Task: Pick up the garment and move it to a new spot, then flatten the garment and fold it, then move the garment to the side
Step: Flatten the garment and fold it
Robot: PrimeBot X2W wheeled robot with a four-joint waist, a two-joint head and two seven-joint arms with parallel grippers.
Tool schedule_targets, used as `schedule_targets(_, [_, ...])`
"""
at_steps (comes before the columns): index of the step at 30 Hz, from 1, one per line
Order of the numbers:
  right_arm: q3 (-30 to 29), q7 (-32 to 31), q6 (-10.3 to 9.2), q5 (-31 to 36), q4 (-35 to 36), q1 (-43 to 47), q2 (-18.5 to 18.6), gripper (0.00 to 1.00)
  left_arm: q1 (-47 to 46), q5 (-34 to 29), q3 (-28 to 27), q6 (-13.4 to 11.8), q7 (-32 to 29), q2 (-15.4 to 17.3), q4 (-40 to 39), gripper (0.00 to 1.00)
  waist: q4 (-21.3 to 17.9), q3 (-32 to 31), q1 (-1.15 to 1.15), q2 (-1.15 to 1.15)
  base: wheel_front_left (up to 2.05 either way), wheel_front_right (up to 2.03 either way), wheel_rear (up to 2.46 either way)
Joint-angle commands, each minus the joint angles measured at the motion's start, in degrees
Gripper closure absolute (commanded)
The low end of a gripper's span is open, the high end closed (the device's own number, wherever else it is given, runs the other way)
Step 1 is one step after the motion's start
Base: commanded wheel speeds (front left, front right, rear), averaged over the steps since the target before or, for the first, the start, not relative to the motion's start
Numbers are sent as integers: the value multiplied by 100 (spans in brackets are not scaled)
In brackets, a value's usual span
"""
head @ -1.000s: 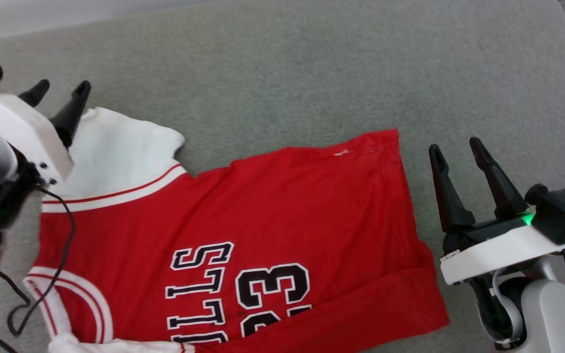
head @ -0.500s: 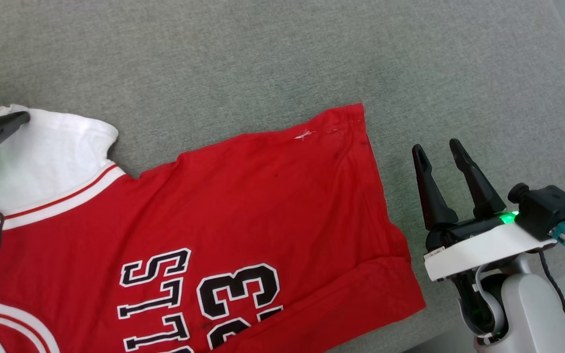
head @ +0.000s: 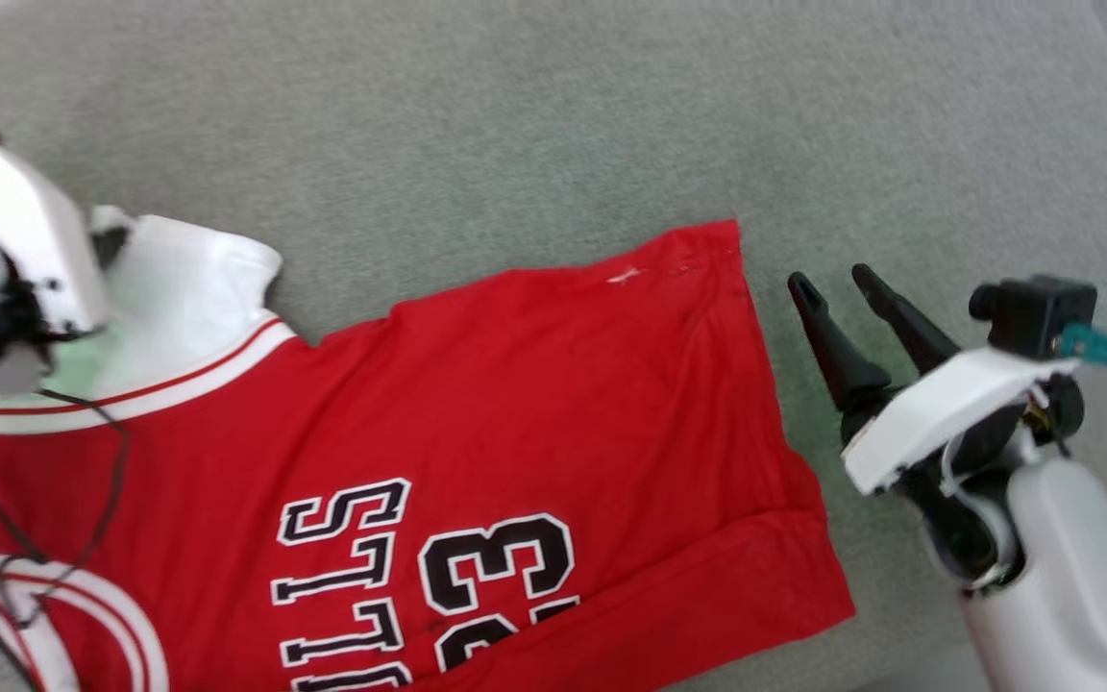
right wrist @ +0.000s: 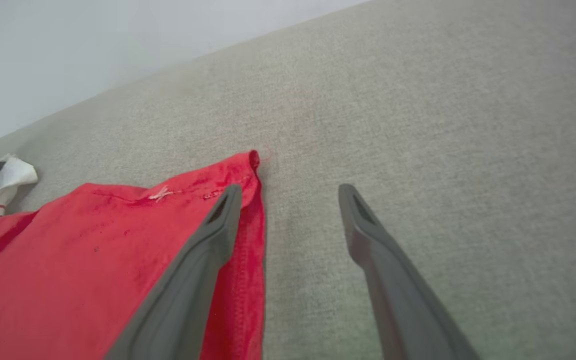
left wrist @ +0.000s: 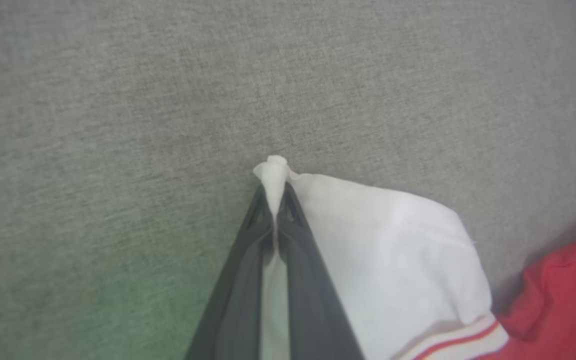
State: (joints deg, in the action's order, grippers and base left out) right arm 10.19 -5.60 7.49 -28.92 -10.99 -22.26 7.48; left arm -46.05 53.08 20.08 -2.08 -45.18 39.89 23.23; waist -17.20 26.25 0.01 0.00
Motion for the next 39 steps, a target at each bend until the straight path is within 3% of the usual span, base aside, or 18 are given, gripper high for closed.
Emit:
schedule_targets(1, [47,-213,0,-90,-113,-207,81,0,42,-50,41,60,125,-95,24,100,208,-183,-1,0,0,0,0])
schedule_targets(11, [237,-2546,-1,-536,-1353,-1412,763,0,-300,-294,295,396,814,-620,-139,100,990,-393,-1,0,0,0,0])
schedule_targets(21, [656,-4203,-1,-409,-2476,-2016,610,0,-562,-439,434,477,1009,-775,-313,100,1340,-126,-1,0,0,0,0])
schedule_targets(22, [690,-4314,-1,-358,-2555,-2027,588,29,-572,-443,439,484,1025,-776,-305,100,1347,-116,-1,0,0,0,0])
schedule_targets(23, [712,-4370,-1,-327,-2601,-2048,565,68,-582,-453,448,491,1038,-778,-300,100,1352,-107,-1,0,0,0,0])
schedule_targets(24, [702,-4373,-1,-315,-2614,-2074,536,100,-593,-468,453,494,1058,-777,-293,100,1355,-103,-1,0,0,0,0])
schedule_targets(32, [506,-3711,0,-159,-2167,-2524,698,100,-535,-518,331,482,1431,-720,-231,100,1336,-357,-1,0,0,0,0])
schedule_targets(39, [244,-3157,-1,-172,-1636,-2103,858,100,93,-300,10,353,1855,-582,-405,100,1361,-802,-1,0,0,0,0])
